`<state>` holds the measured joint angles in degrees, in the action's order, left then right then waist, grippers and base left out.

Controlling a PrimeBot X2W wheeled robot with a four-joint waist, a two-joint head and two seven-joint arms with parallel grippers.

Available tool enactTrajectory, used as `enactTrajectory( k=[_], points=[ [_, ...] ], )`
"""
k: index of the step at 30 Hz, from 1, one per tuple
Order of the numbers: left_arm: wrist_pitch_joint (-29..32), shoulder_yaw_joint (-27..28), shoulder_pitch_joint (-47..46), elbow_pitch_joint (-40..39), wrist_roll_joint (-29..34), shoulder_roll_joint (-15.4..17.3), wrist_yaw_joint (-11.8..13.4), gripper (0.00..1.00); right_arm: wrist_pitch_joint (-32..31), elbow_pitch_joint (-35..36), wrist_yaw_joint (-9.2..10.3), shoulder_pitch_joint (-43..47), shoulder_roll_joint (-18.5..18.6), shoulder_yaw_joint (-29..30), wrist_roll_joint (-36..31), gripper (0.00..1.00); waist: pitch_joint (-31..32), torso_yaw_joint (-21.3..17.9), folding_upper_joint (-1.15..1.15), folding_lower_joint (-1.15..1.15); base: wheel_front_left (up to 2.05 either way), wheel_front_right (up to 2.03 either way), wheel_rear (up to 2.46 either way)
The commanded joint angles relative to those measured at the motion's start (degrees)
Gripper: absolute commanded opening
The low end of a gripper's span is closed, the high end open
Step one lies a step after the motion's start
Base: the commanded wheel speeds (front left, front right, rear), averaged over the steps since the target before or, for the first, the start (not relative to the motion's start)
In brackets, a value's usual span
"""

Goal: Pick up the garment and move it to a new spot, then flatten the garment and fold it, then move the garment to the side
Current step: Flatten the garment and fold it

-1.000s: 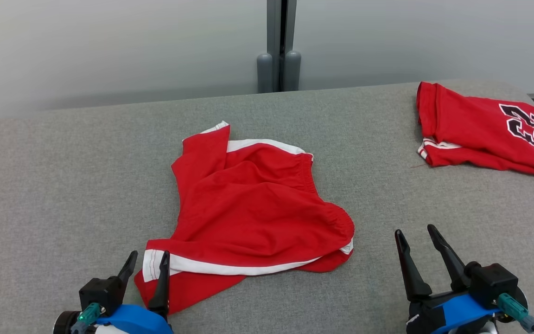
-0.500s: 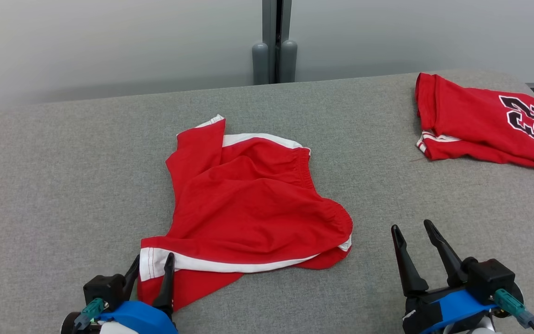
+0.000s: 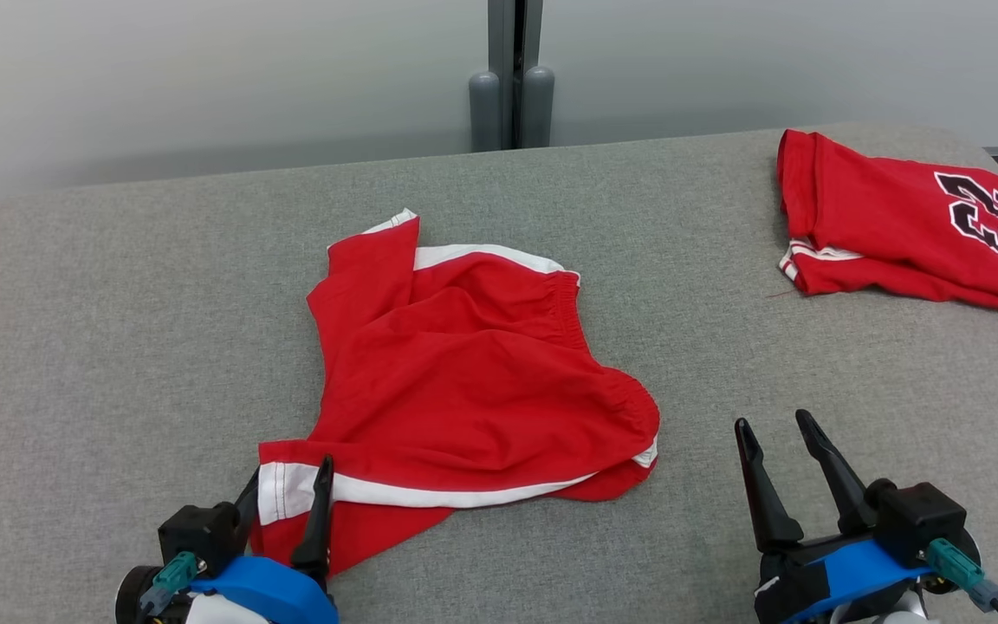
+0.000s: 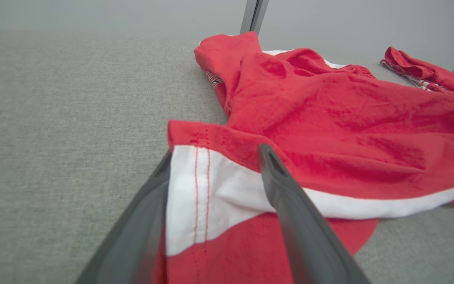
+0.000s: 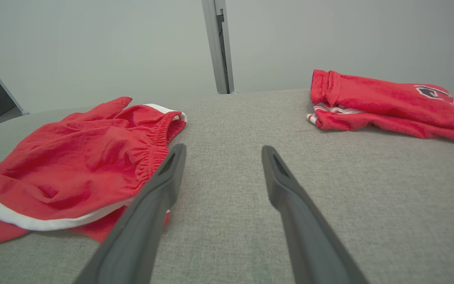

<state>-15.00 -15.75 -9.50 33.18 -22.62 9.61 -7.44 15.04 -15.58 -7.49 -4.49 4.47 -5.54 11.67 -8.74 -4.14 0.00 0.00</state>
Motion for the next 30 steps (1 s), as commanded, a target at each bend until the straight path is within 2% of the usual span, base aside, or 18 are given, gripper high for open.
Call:
enactTrajectory(
  k=[1, 9, 16, 17, 18, 19, 23, 30],
  points=[
    [-0.3, 0.8, 0.8, -1.1, 0.7, -0.1, -0.1, 1.00, 0.2, 0.0, -0.01, 0.3, -0.2, 0.2, -0.1, 1.00, 0.1, 0.1, 0.00, 0.00, 0.00, 0.00, 0.00],
    [-0.3, -0.1, 3.6, -3.2, 1.8, -0.9, -0.1, 1.00, 0.2, -0.2, -0.01, 0.4, -0.5, 0.6, -0.1, 1.00, 0.1, 0.9, 0.00, 0.00, 0.00, 0.00, 0.00],
    [-0.2, -2.9, 0.1, -0.9, 0.4, -0.4, -0.1, 1.00, 0.2, -0.5, -0.01, -0.6, -0.2, -0.5, 0.2, 1.00, -0.1, 0.7, 0.00, 0.00, 0.00, 0.00, 0.00],
    [-0.3, -3.0, -0.4, -0.5, 0.1, -0.3, -0.1, 0.49, 0.2, -0.6, -0.01, -0.7, -0.1, -0.6, 0.3, 1.00, -0.1, 0.6, 0.00, 0.00, 0.00, 0.00, 0.00],
    [-0.2, -3.2, -0.9, 0.3, -0.2, -0.2, -0.1, 0.34, 0.2, -0.6, -0.01, -0.6, 0.0, -0.6, 0.4, 1.00, 0.0, 0.5, 0.00, 0.00, 0.00, 0.00, 0.00],
    [-0.2, -3.6, -1.3, 1.2, -0.4, -0.1, -0.1, 0.00, 0.2, -0.7, -0.01, -0.5, -0.1, -0.6, 0.4, 1.00, 0.0, 0.4, 0.00, 0.00, 0.00, 0.00, 0.00],
    [-0.3, -4.7, -2.5, 2.9, -1.3, 0.0, -0.1, 0.00, 0.2, -0.9, -0.01, 0.0, 0.2, -0.4, 0.5, 1.00, 0.5, 0.3, 0.00, 0.00, 0.00, 0.00, 0.00],
    [-0.2, -6.6, 0.4, -1.1, -2.5, 0.5, -0.1, 0.00, 0.2, -1.2, -0.01, 1.5, 0.1, 0.6, 0.4, 1.00, 2.0, 1.8, 0.00, 0.00, 0.00, 0.00, 0.00]
  ],
)
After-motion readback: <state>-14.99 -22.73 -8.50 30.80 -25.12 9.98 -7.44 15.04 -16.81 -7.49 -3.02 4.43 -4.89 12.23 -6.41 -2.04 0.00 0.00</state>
